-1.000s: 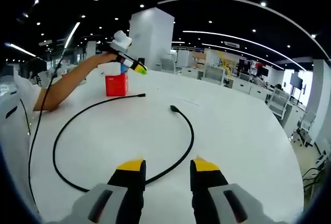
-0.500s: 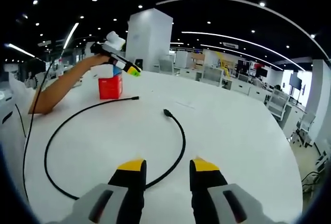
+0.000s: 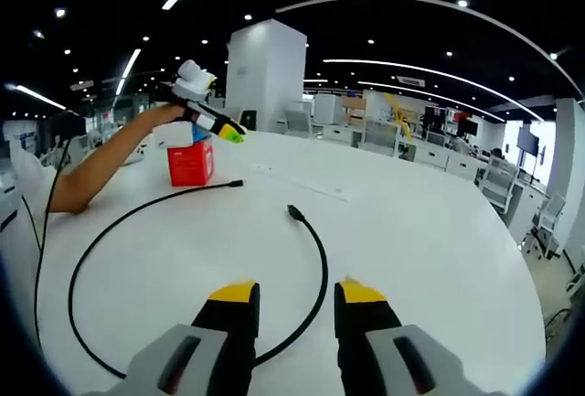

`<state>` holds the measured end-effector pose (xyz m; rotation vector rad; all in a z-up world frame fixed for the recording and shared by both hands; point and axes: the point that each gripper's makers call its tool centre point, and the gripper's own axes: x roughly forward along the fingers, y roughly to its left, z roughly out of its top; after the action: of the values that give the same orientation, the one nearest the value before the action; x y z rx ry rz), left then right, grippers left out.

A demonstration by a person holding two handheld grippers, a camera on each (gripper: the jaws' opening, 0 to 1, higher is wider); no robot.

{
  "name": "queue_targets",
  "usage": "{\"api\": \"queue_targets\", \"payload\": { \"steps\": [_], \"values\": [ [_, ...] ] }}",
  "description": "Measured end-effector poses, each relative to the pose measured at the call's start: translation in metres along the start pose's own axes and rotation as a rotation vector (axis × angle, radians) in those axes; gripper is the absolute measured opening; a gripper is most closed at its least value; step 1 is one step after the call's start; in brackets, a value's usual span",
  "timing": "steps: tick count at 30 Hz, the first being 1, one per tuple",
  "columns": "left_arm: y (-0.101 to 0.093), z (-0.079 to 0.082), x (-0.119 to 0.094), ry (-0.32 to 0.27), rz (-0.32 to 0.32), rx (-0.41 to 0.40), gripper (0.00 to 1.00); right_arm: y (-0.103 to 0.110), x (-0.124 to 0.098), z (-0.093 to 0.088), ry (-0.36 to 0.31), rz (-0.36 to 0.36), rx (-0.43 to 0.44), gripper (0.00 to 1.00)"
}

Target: Find the data cable on the table. Grasp the USB connector end of the cable and insert it into the USB port on the table

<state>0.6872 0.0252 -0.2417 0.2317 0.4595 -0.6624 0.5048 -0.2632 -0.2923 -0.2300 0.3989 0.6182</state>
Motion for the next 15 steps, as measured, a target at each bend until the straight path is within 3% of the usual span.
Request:
{"api": "queue_targets", "payload": {
  "steps": [15],
  "values": [
    [-0.001,-0.002,-0.001,0.001,0.0,0.001,0.39,-0.012,0.021,0.008,-0.022,0.008,0.011,0.35]
  ]
}}
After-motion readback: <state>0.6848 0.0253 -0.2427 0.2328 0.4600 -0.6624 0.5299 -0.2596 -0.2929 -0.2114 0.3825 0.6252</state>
